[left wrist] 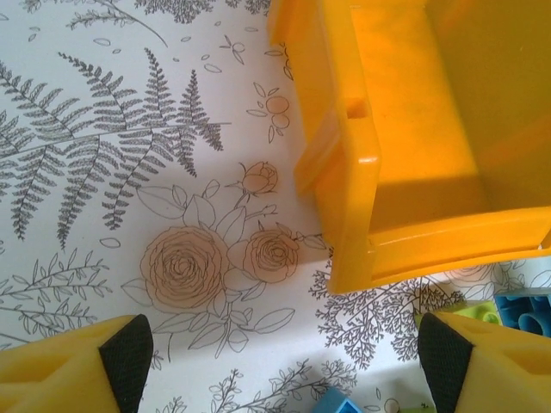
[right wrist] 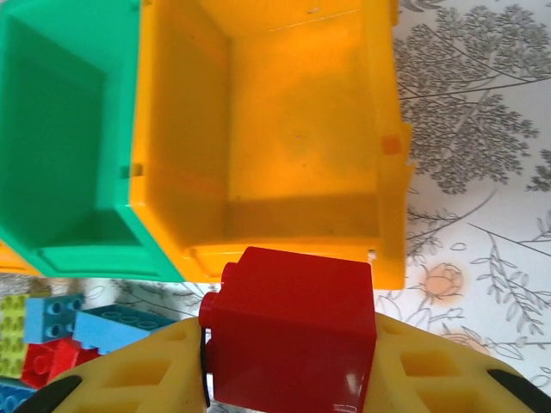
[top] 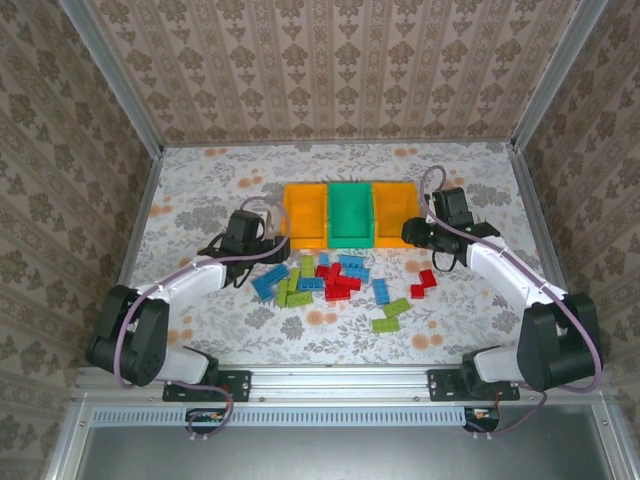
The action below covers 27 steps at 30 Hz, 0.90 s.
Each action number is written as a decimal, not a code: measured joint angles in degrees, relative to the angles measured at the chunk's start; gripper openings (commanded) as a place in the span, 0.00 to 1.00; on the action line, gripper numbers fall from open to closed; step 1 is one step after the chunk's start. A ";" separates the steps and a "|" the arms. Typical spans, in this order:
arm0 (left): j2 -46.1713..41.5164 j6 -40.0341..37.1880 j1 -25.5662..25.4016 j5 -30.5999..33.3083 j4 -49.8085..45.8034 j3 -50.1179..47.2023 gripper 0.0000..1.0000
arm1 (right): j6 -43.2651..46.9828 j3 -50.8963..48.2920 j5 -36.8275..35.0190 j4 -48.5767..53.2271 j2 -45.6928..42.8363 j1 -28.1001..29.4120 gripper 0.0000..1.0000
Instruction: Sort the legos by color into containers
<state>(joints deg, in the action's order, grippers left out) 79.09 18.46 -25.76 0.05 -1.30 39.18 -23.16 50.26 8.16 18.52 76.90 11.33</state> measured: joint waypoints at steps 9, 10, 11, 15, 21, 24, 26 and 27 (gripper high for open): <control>-3.06 0.02 -1.51 0.17 -0.02 -3.43 0.84 | -1.40 -0.46 0.79 -3.72 0.66 2.27 0.35; -3.32 0.02 -1.60 0.17 -0.02 -3.50 0.84 | -1.75 -0.33 0.09 -3.72 1.38 2.36 0.35; -3.45 0.02 -1.62 0.17 -0.02 -3.54 0.84 | -2.16 -0.09 -0.46 -3.69 2.23 2.43 0.35; -3.74 0.02 -1.66 0.17 0.00 -3.61 0.84 | -3.23 3.30 -2.32 -3.19 8.37 2.45 0.36; -4.00 -0.04 -2.82 0.20 -0.02 -4.02 0.85 | -3.93 8.57 -4.04 -2.89 15.45 3.54 0.36; -4.83 -0.22 -3.54 0.22 -0.02 -4.31 0.85 | -3.98 9.84 -5.14 -2.38 16.76 4.50 0.36; -5.25 -0.50 -4.17 0.22 0.00 -4.33 0.85 | -4.07 11.43 -5.90 -1.75 18.25 4.85 0.36; -5.35 -0.68 -4.46 0.20 0.02 -4.33 0.85 | -4.07 12.35 -6.32 -1.55 19.17 4.98 0.36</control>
<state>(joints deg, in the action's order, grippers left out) 73.73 17.78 -30.22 0.25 -1.28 34.85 -27.22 62.61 1.85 16.97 96.07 16.32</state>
